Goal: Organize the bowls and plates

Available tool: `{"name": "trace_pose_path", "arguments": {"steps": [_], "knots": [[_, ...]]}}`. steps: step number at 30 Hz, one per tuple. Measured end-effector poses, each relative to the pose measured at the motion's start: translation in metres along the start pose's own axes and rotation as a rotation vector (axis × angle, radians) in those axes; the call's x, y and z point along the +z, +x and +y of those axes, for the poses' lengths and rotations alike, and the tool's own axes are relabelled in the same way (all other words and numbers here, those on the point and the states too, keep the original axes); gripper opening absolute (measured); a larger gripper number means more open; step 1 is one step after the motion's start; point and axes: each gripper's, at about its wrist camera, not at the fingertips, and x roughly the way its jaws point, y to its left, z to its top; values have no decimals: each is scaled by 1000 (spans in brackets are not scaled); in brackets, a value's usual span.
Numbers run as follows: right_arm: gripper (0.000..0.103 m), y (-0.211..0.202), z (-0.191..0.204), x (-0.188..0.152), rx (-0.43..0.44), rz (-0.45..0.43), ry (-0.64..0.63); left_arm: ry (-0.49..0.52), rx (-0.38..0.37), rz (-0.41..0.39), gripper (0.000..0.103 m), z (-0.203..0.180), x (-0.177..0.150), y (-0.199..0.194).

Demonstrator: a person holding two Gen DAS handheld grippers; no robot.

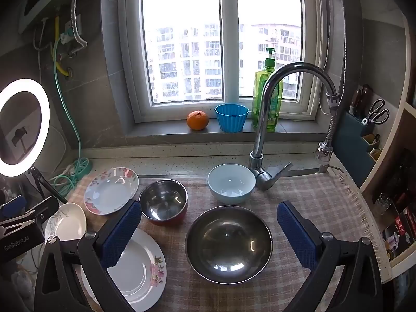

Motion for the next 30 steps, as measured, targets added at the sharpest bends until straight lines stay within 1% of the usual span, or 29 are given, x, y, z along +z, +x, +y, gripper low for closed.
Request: {"name": "trace_pose_path", "arguments": {"steps": [5,7,17,19,30], "knots": [[103,2,0,1,0,-1,-7,-10,-22,15,103,9,5,4],[103,2,0,2,0,0,-6,-6,-3,5,103,4,5,1],[103,6,-5,14,-4,-1,-10,0,3,0,103,-2,0,5],[103,6,-1,4,-9,-7,-11,1,-1,-1,103,-2,0,4],[103,9,-4,4,-18,-5,-1,6,-6,-4,103,-6,1,8]]}}
